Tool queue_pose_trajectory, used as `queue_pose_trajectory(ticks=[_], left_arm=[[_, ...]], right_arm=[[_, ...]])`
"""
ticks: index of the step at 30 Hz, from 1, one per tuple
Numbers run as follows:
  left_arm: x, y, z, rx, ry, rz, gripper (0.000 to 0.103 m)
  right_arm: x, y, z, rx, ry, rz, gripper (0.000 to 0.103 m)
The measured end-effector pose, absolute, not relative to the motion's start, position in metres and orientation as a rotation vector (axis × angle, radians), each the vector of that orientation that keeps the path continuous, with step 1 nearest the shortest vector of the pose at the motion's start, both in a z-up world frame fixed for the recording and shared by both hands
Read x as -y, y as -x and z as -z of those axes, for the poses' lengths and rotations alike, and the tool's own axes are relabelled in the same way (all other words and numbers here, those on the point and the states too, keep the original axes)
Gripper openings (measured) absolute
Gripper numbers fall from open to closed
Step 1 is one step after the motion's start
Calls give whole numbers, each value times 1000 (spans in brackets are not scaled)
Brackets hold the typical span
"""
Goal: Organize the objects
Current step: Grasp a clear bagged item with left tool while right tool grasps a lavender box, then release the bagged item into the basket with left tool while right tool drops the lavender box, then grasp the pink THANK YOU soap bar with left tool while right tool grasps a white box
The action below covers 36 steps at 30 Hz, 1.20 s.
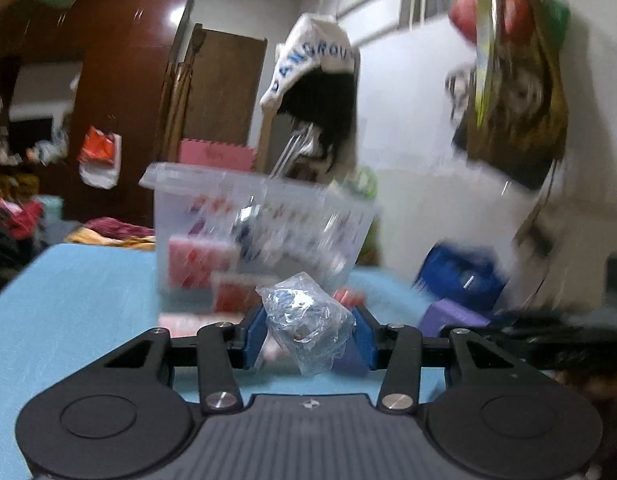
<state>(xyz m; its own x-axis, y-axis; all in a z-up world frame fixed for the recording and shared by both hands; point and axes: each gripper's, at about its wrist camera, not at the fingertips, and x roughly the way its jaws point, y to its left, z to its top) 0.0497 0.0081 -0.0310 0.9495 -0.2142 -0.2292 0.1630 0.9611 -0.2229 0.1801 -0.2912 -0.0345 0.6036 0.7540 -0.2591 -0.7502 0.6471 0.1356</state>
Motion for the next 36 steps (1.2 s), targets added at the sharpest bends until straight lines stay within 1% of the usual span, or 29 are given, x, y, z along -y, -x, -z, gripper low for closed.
queue_pose_trajectory(ticks=[4,6,9,13,17,18,19,20,21,22,23,26,28,29,32,36], left_arm=[[-27,-77,-22,-156,239,191,50],[-35,-111,-54,-152,250,155,50],[-46,-163,-79,-194,290,74,50],[-57,-213,-80,-284,369,28,50],[-52,-235,-76,-321,364,14,51],[-52,-239,-76,-326,364,6,58],[-52,-245,-76,-339,366,-6,64],[-56,-244,-75,-340,381,-20,75],[-57,-244,-75,-343,394,-27,81],[-59,-243,-76,-355,396,-23,82],[-60,-241,-76,-364,390,-8,82],[-61,-208,-77,-317,361,24,82],[-55,-179,-73,-294,294,46,87],[-51,-163,-67,-306,237,44,91],[-45,-129,-37,-397,142,-11,92],[-47,-107,3,-474,198,44,92]], right_arm=[[268,-206,-28,-204,5,-845,48],[243,-232,-58,-181,53,-806,47],[212,-276,-83,-220,72,-782,48],[186,-319,-84,-317,100,-756,48],[176,-331,-75,-331,158,-718,49],[176,-331,-74,-323,163,-711,50],[176,-331,-73,-316,167,-702,61],[179,-328,-73,-314,170,-687,76],[181,-324,-74,-307,168,-675,83],[185,-317,-75,-294,162,-675,94],[188,-313,-77,-285,158,-682,101],[205,-286,-75,-258,138,-700,103],[218,-270,-67,-256,97,-738,103],[225,-259,-58,-252,77,-757,103],[229,-241,-19,-331,89,-753,103],[217,-227,24,-440,116,-805,103]])
